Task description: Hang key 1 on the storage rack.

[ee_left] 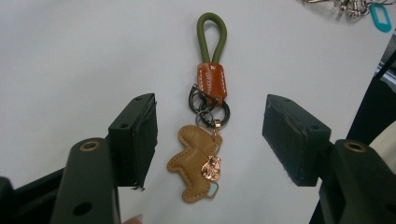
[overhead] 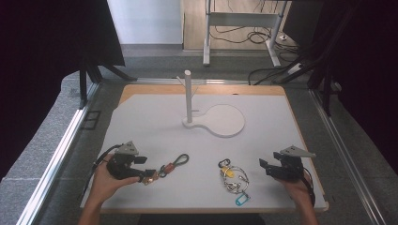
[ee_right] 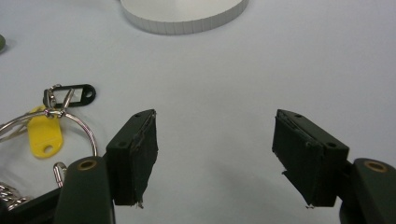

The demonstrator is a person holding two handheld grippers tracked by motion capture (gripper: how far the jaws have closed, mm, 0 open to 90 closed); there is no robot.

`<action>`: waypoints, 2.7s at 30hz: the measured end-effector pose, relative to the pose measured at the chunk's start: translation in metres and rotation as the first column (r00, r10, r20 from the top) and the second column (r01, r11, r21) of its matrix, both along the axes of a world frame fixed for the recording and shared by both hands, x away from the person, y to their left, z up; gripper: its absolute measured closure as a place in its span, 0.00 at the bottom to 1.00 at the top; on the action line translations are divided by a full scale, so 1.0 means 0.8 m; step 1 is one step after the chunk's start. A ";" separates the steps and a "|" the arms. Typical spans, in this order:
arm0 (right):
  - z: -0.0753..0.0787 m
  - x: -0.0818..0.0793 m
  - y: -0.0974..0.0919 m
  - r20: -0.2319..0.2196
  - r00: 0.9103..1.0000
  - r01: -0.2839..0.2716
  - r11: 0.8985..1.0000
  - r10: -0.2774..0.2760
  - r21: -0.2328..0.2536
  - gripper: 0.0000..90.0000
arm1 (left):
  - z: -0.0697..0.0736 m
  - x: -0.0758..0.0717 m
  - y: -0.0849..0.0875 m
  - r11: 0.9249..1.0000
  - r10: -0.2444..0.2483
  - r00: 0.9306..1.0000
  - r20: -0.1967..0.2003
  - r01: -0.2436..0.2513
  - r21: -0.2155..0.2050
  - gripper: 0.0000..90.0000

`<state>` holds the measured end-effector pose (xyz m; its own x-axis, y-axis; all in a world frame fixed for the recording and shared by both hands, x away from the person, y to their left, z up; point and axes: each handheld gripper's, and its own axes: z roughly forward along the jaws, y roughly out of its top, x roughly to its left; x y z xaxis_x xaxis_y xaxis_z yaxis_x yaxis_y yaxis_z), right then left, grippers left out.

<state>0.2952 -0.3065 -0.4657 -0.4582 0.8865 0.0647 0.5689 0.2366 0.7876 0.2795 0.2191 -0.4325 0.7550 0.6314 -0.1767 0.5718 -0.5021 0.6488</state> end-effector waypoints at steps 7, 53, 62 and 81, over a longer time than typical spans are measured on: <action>0.002 0.002 -0.003 -0.005 1.000 -0.012 1.000 0.012 0.015 0.35 | 0.009 0.009 -0.004 1.000 0.008 1.000 -0.005 -0.008 0.018 0.41; -0.013 -0.003 0.003 -0.078 0.997 -0.004 0.999 0.001 -0.041 0.35 | -0.022 0.073 -0.122 0.904 -0.080 0.966 -0.246 0.175 0.391 0.63; -0.012 -0.004 0.002 -0.077 0.997 -0.001 0.999 -0.002 -0.038 0.35 | -0.030 0.075 -0.128 0.889 -0.064 0.965 -0.253 0.171 0.424 0.66; -0.017 -0.003 0.001 -0.090 0.996 0.005 0.999 -0.010 -0.049 0.35 | -0.030 0.070 -0.131 0.882 -0.097 0.970 -0.224 0.188 0.431 0.75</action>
